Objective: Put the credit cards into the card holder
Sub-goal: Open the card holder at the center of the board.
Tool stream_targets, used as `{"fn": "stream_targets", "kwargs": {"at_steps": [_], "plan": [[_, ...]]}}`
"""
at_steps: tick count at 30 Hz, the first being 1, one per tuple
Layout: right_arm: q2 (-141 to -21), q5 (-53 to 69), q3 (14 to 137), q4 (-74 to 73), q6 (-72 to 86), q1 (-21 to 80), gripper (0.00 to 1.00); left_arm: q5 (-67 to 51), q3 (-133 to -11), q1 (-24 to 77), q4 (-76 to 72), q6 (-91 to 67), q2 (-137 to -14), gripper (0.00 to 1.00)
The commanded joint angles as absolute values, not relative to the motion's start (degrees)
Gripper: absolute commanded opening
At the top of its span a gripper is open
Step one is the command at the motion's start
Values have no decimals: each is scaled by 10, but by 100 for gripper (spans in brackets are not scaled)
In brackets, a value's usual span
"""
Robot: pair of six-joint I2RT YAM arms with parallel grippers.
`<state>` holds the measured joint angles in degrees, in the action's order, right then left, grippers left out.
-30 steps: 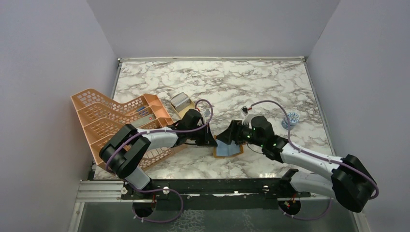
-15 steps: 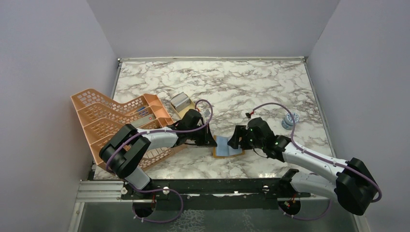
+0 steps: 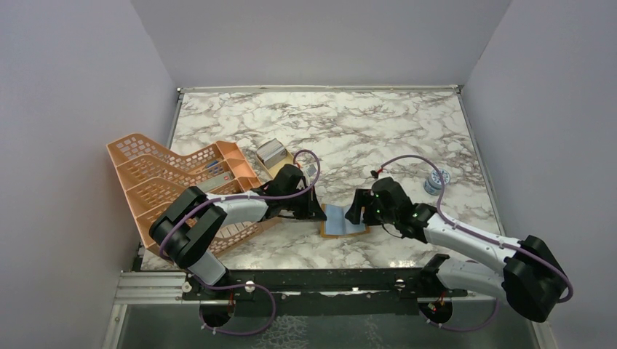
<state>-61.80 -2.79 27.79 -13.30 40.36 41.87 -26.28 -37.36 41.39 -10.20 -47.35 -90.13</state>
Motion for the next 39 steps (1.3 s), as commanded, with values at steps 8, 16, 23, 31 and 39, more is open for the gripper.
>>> {"fn": "stream_targets", "kwargs": {"at_steps": [8,16,23,31,39], "plan": [[-667,-15,255,-72,410,416,64,-251,-379,418,-98,-462,-908,0],[-696,7,245,-37,417,416,66,-251,-379,419,-98,-462,-906,0],[-702,56,222,46,427,416,67,-251,-377,419,-99,-462,-907,0],[-703,136,181,187,468,416,67,-251,-377,420,-102,-462,-907,0],[-709,179,154,293,498,415,67,-252,-375,420,-105,-463,-910,0]]}}
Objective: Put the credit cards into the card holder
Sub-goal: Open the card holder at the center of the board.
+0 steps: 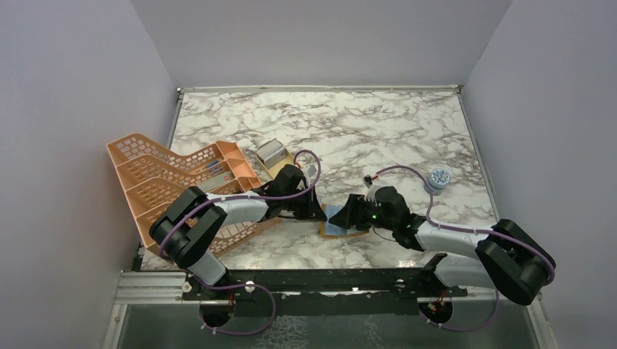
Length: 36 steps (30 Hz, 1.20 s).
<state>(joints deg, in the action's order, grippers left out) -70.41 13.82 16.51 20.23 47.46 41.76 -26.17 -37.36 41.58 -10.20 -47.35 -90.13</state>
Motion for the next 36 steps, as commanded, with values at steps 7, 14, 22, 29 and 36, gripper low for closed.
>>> {"fn": "stream_targets", "kwargs": {"at_steps": [7,14,22,29,36], "plan": [[-707,172,149,316,499,414,67,-249,-376,420,-102,-461,-911,0],[-743,178,150,348,500,415,67,-249,-381,420,-100,-461,-912,0],[-752,182,178,290,477,415,64,-244,-387,420,-87,-462,-906,3],[-725,128,228,123,442,416,47,-206,-408,420,-45,-463,-876,23],[-729,48,283,-16,430,416,43,-132,-448,419,29,-440,-832,42]]}}
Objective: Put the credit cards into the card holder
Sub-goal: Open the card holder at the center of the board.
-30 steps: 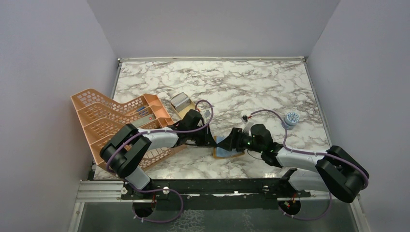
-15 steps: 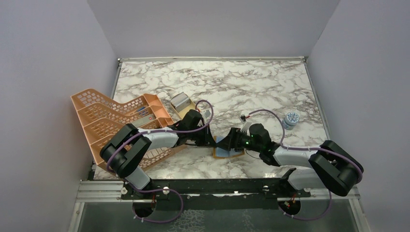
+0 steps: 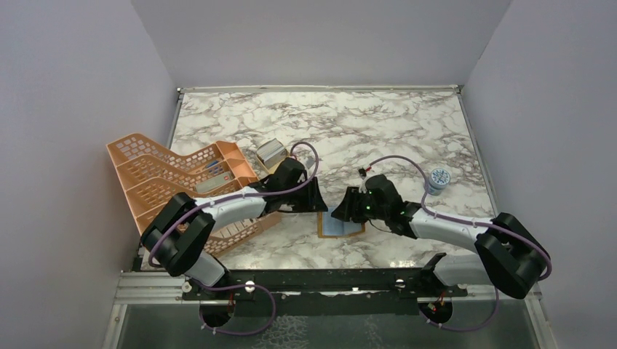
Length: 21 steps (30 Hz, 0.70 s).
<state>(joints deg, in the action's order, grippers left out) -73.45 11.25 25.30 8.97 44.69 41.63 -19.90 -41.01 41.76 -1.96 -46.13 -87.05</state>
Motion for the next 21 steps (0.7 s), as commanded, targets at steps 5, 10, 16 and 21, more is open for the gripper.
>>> {"fn": "stream_targets", "kwargs": {"at_steps": [5,10,16,21], "plan": [[-735,28,308,-55,430,418,44,-80,-482,410,78,-416,-809,50],[-762,19,331,-74,435,440,48,-14,-565,391,170,-363,-820,65],[-761,55,329,-20,435,473,53,15,-682,329,262,-260,-869,67],[-767,64,330,-7,436,477,54,17,-753,296,280,-155,-911,62]]}}
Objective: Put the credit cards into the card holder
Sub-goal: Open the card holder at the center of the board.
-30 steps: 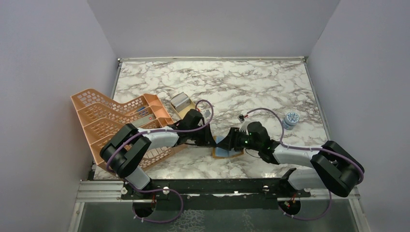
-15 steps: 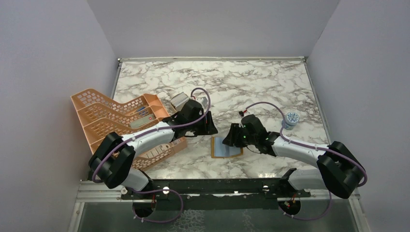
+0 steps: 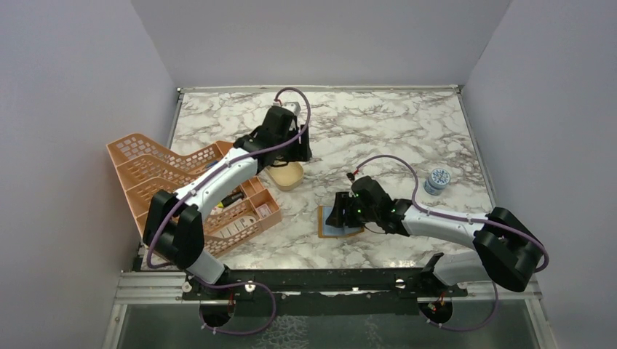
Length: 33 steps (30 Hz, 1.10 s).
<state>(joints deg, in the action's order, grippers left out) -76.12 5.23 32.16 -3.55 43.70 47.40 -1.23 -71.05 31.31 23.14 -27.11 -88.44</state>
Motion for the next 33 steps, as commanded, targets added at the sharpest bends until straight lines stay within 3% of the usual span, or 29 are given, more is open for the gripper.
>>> {"fn": "stream_targets", "kwargs": {"at_steps": [1,7,13,18,26,33], "plan": [[-768,67,330,-3,434,478,54,22,-761,294,279,-132,-917,62],[-776,86,327,13,415,479,50,60,-792,290,275,-16,-954,63],[-781,118,334,22,389,480,59,-14,-828,235,288,8,-1010,63],[-790,129,332,29,381,480,59,22,-845,233,289,62,-1041,67],[-795,145,318,58,386,480,54,50,-815,235,252,115,-1047,61],[-802,143,313,65,387,480,54,90,-809,245,247,135,-1067,47]]}}
